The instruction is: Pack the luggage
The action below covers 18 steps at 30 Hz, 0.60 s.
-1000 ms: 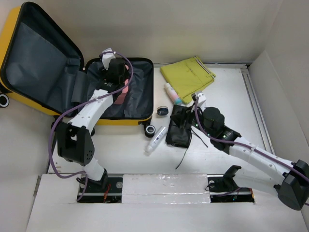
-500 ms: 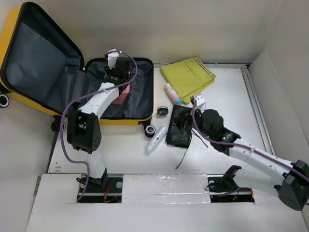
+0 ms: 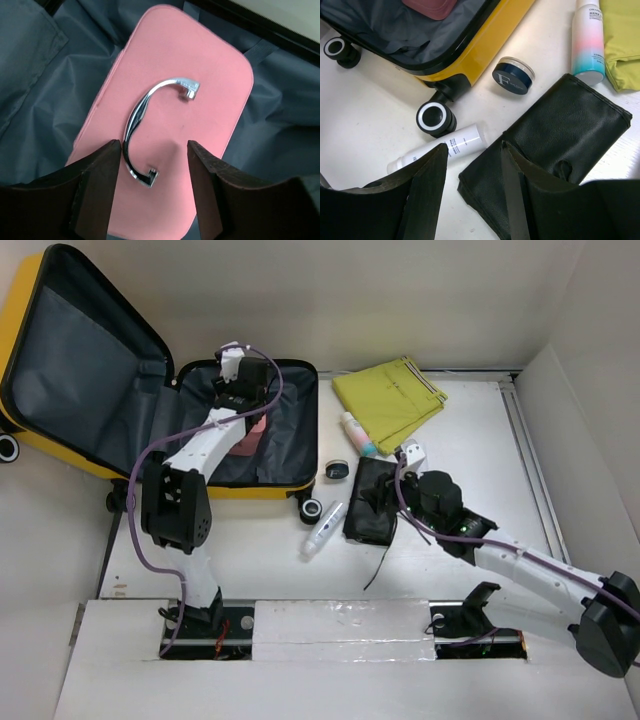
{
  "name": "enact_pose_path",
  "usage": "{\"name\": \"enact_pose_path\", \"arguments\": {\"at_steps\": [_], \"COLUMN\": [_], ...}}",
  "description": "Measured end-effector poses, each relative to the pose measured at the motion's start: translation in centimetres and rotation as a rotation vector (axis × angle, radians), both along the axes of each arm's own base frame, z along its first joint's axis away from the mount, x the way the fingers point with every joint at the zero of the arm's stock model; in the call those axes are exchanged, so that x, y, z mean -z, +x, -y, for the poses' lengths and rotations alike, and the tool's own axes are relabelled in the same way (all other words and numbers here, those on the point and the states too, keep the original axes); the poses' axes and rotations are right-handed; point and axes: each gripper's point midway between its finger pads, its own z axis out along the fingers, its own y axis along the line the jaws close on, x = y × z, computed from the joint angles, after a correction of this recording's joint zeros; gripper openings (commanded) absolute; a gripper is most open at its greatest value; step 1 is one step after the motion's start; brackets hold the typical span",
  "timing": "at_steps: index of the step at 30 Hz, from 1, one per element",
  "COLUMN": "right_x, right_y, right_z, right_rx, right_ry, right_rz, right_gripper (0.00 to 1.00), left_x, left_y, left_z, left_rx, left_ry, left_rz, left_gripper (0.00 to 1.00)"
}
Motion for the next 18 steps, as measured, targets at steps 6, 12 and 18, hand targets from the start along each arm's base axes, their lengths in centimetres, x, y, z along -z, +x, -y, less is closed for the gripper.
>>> {"name": "enact_pose_path", "arguments": {"at_steps": [6,12,18], "right_x": [-0.6,-1.3,-1.1], "right_y": [-0.2,-0.1,-0.1], "right_z": [0.1,0.5,0.9], "right_rx": [-0.006,0.001,0.008], "right_ry": [0.014,0.026,0.03], "right_rz": [0.016,0.035,0.038], "right_gripper": [0.52,0.52,0.52], "left_x": [-0.1,-0.2,0.0], "left_y": [-0.6,-0.3,-0.1], "left_z": [-0.3,-1.0,-2.6], "left_rx": [-0.002,-0.027,-0.06], "left_ry": [0.008,0.053,0.076], "left_rz": [0.003,-0.02,-0.042], "left_gripper": [0.32,0.31,0.41]}}
